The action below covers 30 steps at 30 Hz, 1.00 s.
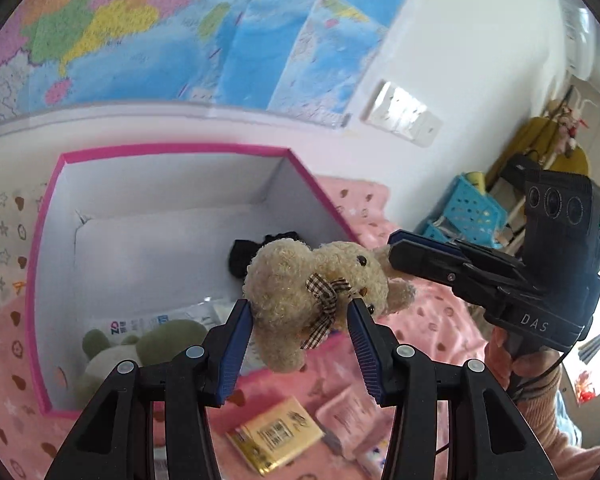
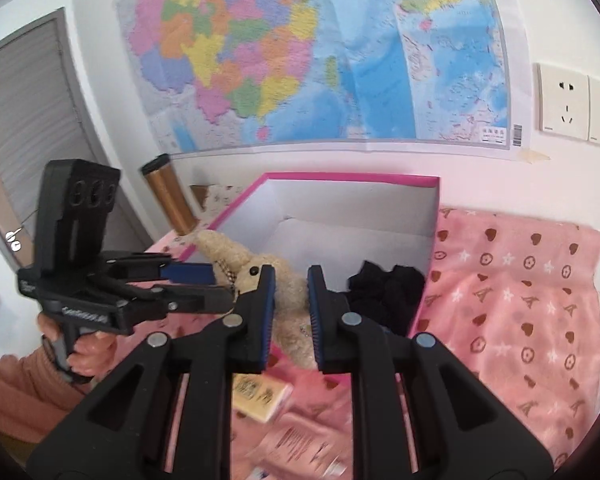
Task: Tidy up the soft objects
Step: 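Carry the teddy bear into the magenta box and open the left tool, then reach the left tool to the clear wet-wipe packet and grasp it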
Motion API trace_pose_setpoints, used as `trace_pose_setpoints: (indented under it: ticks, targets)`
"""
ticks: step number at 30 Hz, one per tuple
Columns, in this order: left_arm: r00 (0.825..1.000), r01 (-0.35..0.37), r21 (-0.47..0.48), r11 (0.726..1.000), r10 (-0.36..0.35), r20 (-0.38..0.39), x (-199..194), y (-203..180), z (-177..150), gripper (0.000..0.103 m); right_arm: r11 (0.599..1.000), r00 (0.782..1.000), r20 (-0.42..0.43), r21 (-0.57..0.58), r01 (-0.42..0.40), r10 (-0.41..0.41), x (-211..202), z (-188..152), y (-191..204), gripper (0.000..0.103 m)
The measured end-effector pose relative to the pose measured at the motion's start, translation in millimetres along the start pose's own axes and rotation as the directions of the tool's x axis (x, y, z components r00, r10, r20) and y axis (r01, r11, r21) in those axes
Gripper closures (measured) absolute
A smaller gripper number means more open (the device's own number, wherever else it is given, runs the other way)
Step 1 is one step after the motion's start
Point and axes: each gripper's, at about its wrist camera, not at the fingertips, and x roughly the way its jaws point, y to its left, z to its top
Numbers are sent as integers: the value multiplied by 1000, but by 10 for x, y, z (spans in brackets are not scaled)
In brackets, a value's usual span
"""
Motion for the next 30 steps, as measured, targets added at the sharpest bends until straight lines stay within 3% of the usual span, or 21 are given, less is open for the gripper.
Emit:
trace_pose_setpoints:
  ticks: [8,11,17,23,30]
  targets:
    - [997,-54,-66,996,50,-65,303,259,-22,54,995,990,-118,59,80,-73,524,-34,-301,80]
    - [997,-58,-66,996,54,-56,279,301,-38,54,990,983,-141,59,129,-119,567,-86,-332,73]
    - [998,-59,-36,998,58,-29,158,247,-93,53,988,980,-131,16,154,-151,448,-114,-271,73]
    - [998,-68,16,998,68,0,33,92,-151,52,989,984,-118,33,141,-136,332,-159,-263,68]
    - [998,-48,52,997,46,51,-260,-6,-318,49,996,997,-71,82,40,-34,23,-294,-169,58]
